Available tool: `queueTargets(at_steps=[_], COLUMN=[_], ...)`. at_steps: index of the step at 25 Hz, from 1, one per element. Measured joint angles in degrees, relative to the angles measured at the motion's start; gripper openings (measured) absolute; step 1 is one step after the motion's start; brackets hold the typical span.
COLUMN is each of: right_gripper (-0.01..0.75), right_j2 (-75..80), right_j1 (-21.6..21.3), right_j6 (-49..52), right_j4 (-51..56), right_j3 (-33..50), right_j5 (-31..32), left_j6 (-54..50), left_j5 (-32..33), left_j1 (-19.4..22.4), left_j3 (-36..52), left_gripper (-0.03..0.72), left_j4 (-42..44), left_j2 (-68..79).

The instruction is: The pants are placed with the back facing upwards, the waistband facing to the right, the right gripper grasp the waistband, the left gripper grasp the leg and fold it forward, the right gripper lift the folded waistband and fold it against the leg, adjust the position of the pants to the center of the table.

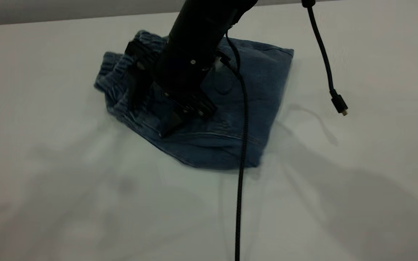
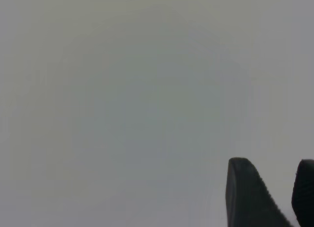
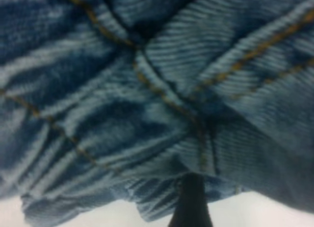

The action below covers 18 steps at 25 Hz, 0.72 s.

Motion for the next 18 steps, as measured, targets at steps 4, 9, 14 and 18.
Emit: queueTargets(at_steps=[4, 9, 14, 18], right_gripper=[0.489, 0.489, 0.489, 0.489], right_j2=[-0.06, -0.87, -3.13, -4.81], right_j1=[0.12, 0.18, 0.18, 0.18], right_j6=[-5.52, -9.64, -9.74, -9.74], right_j4=[-3.1, -8.19, -16.78, -19.12], right_j3=[0.0, 0.05, -1.78, -5.72], right_j5=[7.42, 15.21, 19.92, 19.74], left_j6=[0.0, 0.0, 0.0, 0.0], left_j5=[0.0, -0.44, -0.44, -0.44], left_j1=[0.0, 0.0, 0.0, 0.0], left_j3=[0.0, 0.0, 0.0, 0.0], left_gripper=[0.244, 0.244, 0.244, 0.244], left_j4=[0.0, 0.04, 0.04, 0.04], left_j2=[0.06, 0.06, 0.06, 0.06])
